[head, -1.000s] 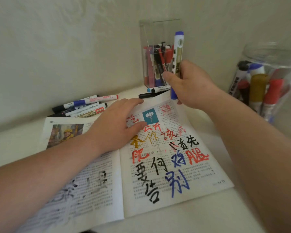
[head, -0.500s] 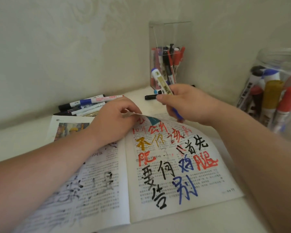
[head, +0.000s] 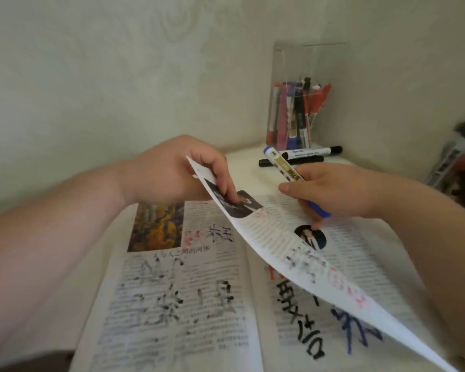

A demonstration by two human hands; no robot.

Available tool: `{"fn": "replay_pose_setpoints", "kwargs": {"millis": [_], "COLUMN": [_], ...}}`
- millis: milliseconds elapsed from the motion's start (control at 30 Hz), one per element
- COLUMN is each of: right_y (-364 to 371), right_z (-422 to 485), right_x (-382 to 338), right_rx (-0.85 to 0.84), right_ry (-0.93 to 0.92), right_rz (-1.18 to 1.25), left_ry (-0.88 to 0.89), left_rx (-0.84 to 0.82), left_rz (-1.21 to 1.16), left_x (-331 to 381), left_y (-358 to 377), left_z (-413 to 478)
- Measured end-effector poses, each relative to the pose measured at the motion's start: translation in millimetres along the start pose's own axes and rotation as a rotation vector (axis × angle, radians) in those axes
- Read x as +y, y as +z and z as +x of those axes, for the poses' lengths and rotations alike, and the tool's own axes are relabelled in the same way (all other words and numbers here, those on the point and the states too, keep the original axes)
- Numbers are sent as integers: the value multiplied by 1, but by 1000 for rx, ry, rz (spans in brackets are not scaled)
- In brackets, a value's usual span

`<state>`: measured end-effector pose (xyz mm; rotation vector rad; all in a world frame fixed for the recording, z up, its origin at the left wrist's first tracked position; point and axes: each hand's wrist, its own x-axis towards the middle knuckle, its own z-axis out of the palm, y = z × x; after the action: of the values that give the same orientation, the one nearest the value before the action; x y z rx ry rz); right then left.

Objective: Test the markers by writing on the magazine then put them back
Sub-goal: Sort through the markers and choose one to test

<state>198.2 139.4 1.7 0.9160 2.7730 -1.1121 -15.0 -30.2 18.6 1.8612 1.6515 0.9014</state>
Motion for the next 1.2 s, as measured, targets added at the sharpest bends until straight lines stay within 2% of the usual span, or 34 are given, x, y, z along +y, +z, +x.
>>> {"fn": "replay_pose_setpoints", "kwargs": {"millis": [100, 267, 433, 567, 600, 633, 767, 833, 933, 1033, 1133, 1200], "right_y": [-11, -15, -5, 1, 2, 4, 13, 18, 21, 19, 16, 13], "right_z": [-1, -6, -3, 0, 0, 0, -2, -2, -2, -3, -3, -3], "right_x": [7, 3, -11, -24, -26, -26, -28, -30, -31, -31, -31, -33], "right_rx": [7, 37, -28, -87, -94, -96, -79, -66, -42, -57, -106, -130], "right_ry": [71, 111, 115, 116, 116, 117, 81, 79, 90, 96, 96, 110], "right_rz": [-74, -221, -231, -362, -386, -398, -421, -444, -437, -381, -396, -398], "left_ry": [-65, -76, -115, -202, -240, -260, -196, -34, 106, 108, -6, -55], "left_rx": [68, 207, 229, 195, 185, 175, 16, -37, -165, -321, -312, -275], "left_rz": [-21, -70, -366, -637, -610, -465, 648, 879, 798, 673, 635, 690], "left_x": [-19, -41, -45, -46, -48, -47, -28, -14, -5, 6, 10, 10], "left_y": [5, 2, -10, -23, -26, -29, -24, -10, 17, 35, 37, 35], "left_z": [0, -8, -21, -32, -35, -38, -42, -41, -41, -40, -39, -37]}}
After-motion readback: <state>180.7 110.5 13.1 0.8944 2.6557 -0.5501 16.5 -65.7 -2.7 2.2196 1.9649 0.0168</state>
